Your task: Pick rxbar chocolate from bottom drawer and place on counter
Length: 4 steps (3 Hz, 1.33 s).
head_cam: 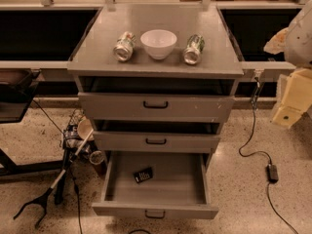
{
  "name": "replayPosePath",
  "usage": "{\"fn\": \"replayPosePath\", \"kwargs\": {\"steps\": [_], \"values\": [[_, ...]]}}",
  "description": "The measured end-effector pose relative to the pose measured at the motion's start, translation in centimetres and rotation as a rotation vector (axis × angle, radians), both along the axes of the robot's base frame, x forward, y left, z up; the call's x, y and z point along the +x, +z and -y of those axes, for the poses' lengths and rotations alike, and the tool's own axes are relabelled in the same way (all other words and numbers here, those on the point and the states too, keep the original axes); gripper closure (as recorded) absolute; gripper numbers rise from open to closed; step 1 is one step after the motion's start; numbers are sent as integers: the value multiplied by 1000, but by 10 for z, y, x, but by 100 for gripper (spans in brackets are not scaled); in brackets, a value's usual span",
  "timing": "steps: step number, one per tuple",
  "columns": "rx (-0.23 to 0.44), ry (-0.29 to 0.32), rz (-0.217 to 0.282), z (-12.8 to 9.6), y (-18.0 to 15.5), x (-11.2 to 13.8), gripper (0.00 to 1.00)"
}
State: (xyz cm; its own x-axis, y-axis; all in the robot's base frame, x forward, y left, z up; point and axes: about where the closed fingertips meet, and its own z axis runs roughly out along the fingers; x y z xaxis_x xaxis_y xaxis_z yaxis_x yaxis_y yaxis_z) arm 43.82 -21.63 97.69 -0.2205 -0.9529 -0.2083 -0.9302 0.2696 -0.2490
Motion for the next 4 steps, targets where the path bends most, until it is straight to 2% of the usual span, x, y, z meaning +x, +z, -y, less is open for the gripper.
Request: {"fn": "replayPosePath", "kwargs": {"steps": [1, 2, 3, 4], "values": [[0, 0, 0, 0, 0, 0, 0], [50, 13, 20, -18, -18, 1, 0], [165, 62, 7, -68, -71, -4, 0], [286, 56, -60, -131, -138, -15, 0]]}}
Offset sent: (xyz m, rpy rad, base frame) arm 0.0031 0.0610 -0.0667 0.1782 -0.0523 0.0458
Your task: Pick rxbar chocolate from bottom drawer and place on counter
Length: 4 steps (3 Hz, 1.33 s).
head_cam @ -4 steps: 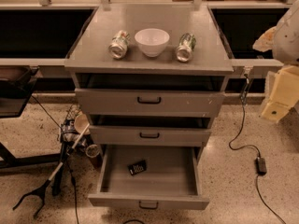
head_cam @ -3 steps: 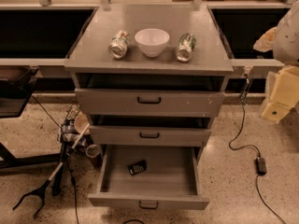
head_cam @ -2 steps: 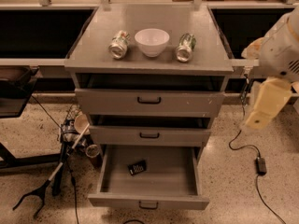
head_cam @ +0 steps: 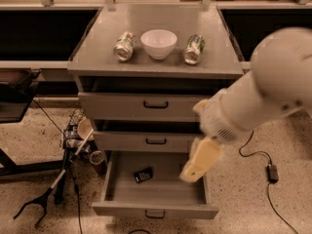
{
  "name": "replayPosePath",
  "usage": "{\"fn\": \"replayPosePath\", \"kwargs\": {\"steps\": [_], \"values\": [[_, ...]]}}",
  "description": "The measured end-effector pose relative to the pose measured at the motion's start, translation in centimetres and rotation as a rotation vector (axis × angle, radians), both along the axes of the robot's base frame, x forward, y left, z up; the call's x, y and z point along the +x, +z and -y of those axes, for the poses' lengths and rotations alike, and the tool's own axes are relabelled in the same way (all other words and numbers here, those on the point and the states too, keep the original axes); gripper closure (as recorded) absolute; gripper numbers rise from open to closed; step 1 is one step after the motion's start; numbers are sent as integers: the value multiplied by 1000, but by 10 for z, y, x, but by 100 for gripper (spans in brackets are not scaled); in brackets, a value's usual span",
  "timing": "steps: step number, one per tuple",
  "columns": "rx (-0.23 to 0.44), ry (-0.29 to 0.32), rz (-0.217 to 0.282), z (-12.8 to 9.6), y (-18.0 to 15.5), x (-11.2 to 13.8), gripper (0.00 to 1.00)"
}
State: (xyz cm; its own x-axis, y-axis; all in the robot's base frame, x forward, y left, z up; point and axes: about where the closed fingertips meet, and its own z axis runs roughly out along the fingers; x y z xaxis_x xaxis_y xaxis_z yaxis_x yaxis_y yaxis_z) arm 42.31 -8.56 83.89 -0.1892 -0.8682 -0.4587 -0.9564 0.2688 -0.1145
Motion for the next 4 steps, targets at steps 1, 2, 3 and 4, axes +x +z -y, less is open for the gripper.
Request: {"fn": "replayPosePath", "kwargs": {"steps": [1, 2, 3, 4], "values": [[72, -34, -139, -66, -87, -16, 0], [82, -77, -258, -113, -177, -26, 0], [124, -149, -250, -127, -181, -14, 0], [124, -150, -249, -126, -181, -14, 0]]}}
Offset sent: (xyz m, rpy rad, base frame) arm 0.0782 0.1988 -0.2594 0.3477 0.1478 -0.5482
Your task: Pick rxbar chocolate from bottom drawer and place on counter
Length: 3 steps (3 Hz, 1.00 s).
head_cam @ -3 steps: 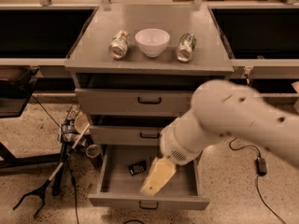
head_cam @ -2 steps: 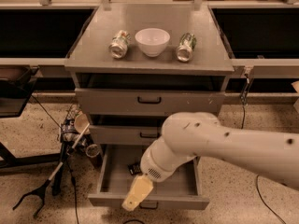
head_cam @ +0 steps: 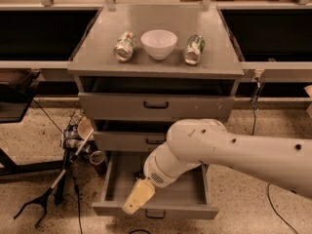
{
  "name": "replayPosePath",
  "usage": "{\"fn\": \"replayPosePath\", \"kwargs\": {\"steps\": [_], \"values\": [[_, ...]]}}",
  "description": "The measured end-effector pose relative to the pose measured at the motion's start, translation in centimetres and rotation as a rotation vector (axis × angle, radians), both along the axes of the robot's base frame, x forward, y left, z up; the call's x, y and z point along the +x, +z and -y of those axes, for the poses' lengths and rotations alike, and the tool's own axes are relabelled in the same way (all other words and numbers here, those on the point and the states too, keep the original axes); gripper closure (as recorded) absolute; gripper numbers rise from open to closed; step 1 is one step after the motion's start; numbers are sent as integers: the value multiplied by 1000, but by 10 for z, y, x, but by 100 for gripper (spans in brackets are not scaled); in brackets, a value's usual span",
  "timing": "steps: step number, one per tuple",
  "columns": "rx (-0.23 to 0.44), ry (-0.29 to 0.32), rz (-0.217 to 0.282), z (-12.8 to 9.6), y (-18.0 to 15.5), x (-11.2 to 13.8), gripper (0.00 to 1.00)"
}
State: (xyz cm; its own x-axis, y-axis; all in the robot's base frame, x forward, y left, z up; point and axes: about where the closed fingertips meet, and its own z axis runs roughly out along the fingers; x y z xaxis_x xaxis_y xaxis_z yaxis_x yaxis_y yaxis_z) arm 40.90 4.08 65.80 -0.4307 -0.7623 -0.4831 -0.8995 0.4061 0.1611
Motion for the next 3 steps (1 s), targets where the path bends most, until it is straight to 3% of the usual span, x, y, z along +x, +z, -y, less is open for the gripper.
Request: {"fn": "replayPosePath", "kwargs": {"steps": [1, 2, 3], "values": [[67, -67, 5, 2, -2, 0, 0], [110, -177, 46, 5, -17, 25, 0], [117, -276, 79, -5, -44, 74, 0]]}}
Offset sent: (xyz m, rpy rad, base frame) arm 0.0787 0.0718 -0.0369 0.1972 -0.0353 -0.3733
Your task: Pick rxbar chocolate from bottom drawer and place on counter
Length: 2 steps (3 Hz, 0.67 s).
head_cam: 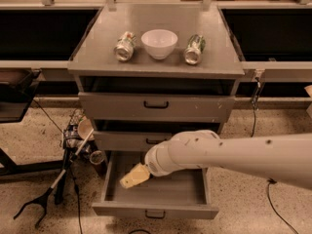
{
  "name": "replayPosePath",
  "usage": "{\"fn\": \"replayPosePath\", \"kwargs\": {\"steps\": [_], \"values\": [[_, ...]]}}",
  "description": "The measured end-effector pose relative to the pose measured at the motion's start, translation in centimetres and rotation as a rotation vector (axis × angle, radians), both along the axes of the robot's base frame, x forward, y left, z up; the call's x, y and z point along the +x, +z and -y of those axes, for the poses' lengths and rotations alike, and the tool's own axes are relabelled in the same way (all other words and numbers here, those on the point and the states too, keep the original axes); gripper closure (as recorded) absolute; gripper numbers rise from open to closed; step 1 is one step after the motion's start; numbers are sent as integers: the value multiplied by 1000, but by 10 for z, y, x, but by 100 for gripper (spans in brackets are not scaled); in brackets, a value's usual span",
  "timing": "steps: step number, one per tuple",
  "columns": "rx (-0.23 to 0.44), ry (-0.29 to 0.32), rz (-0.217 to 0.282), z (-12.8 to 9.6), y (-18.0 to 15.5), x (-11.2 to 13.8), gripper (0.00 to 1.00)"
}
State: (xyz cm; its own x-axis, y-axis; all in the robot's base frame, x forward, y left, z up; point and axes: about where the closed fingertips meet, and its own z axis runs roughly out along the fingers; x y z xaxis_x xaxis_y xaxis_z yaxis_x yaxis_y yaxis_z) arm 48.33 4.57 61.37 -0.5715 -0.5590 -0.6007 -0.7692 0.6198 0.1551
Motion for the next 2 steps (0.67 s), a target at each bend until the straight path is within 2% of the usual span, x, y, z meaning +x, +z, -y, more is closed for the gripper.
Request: {"fn": "replayPosePath", "kwargs": {"steps": [1, 2], "values": [[26, 37, -52, -59, -35, 32, 0], [11, 233, -139, -132, -81, 41, 0]]}}
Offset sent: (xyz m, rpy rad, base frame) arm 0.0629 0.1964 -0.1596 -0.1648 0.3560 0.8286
